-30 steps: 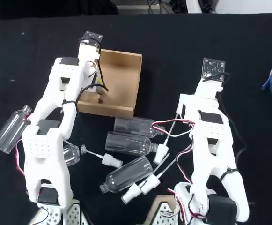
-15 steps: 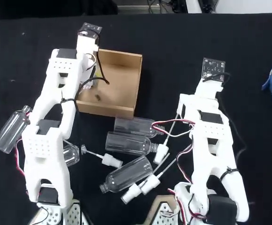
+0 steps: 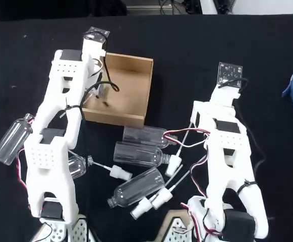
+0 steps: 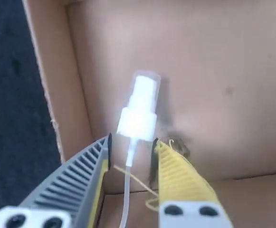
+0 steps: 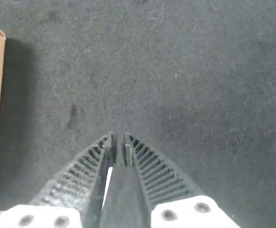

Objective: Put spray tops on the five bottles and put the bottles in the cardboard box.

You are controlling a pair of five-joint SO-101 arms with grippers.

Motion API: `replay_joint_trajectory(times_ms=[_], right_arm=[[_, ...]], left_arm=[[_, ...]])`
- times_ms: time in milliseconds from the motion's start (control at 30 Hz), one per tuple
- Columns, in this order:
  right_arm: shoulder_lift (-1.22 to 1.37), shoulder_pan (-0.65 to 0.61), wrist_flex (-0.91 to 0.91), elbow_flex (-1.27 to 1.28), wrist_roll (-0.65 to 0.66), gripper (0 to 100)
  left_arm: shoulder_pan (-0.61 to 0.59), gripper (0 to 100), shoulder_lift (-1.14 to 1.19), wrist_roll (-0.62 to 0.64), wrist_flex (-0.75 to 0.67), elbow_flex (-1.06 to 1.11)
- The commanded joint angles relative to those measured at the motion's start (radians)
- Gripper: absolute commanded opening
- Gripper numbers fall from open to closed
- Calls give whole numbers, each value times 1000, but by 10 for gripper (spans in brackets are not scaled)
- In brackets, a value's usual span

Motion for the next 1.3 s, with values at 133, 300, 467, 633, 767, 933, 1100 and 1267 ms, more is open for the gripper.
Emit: replay_joint_trajectory(times_ms=[133, 300, 467, 633, 767, 933, 1100, 1267], right_arm=[[-31, -14, -20, -2, -5, 15], [-31, -14, -20, -2, -5, 15], [-31, -14, -20, -2, -5, 15], [-31, -14, -20, -2, -5, 15], [-31, -14, -20, -2, -5, 15], [-31, -14, -20, -2, -5, 15], [-31, -14, -20, -2, -5, 15], [-31, -15, -21, -2, -5, 15]], left_arm=[[-31, 131, -18, -6, 48, -76], [-36, 91, -31, -8, 83, -97], [-33, 31, -20, -8, 198, -232], [-35, 30, -29, -6, 302, -309], [-35, 30, -21, -8, 407, -400], [-45, 30, -23, -29, 437, -403], [-96, 32, -31, -103, 439, -340], [-191, 30, -32, -104, 439, -297]])
